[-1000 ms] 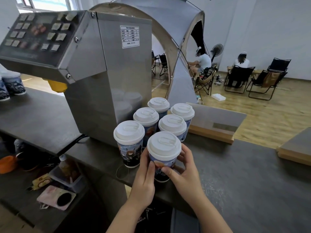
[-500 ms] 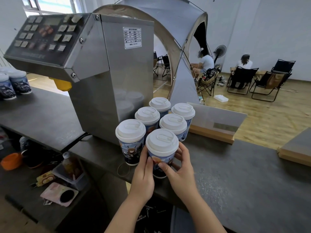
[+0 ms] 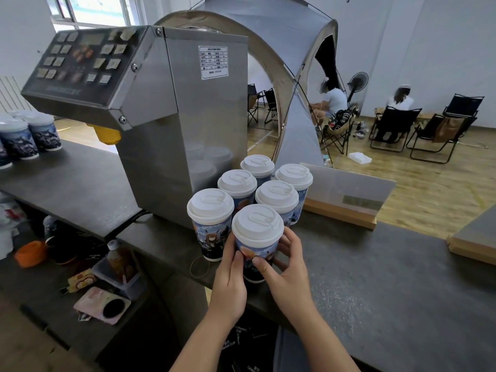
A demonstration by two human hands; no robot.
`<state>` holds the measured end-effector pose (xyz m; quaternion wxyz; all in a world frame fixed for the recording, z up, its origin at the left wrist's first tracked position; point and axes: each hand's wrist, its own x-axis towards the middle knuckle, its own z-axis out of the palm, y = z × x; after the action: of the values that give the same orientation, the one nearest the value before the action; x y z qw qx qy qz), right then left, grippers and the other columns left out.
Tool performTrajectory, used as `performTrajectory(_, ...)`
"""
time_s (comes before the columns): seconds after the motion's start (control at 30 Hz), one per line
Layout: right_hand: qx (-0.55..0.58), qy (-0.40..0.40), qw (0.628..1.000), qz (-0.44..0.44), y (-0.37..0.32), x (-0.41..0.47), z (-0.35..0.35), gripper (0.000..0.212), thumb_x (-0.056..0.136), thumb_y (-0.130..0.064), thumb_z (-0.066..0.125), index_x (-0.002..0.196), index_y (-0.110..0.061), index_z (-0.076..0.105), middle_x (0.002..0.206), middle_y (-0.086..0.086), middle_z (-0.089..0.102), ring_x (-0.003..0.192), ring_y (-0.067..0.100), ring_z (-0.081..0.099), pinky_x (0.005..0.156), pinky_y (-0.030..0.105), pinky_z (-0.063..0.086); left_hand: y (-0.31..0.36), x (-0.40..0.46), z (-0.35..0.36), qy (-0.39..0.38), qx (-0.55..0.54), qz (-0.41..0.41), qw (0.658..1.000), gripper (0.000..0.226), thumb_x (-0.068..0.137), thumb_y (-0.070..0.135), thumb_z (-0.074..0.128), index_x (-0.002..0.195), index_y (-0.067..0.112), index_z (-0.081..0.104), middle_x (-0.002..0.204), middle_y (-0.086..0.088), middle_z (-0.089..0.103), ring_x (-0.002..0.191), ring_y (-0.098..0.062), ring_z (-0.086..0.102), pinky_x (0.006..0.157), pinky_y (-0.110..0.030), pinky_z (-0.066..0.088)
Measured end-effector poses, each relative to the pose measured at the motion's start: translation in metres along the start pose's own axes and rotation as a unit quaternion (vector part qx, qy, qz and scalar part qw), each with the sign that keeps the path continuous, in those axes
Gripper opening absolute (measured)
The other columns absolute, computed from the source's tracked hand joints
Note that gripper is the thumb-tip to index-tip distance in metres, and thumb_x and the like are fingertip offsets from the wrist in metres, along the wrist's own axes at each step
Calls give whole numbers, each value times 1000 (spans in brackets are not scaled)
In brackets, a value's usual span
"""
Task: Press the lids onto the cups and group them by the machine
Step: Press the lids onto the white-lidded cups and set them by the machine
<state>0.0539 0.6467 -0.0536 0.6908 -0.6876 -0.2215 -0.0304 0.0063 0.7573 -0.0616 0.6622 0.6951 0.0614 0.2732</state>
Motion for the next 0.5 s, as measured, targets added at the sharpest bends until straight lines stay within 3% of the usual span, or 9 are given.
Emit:
performTrajectory(0.23,-9,-6,1000,-1,-2,-5,-2,76,75,-13,82,128,-49,41,125,-22,54,120,-1,52,96,26,49,-2,-5,-4,22,1,-4,1000,46,100,31,35,145,34,34,153,16,38,141,8,29,108,-5,25)
performTrajectory(0.37,-28,11,1000,2,0,-7,-11,75,71,-35,79,134,-45,39,127,-15,55,118,-1,53,99,35,49,5,-15,-6,83,-19,2,996,39,108,16,30,140,34,41,146,10,49,136,-1,44,111,-20,35)
performTrajectory(0.43,-29,23,999,-1,-2,-10,-17,73,71,-41,75,136,-42,40,126,-12,56,118,2,55,98,38,50,16,-23,-9,121,-1,33,992,38,105,26,30,140,27,44,143,7,52,133,-1,46,112,-22,36)
performTrajectory(0.5,-22,40,999,-9,-11,-15,-24,66,77,-39,74,134,-40,41,125,-11,56,116,2,55,96,34,50,31,-30,-12,141,10,68,988,43,101,31,29,139,22,46,141,3,54,130,-1,50,108,-18,38)
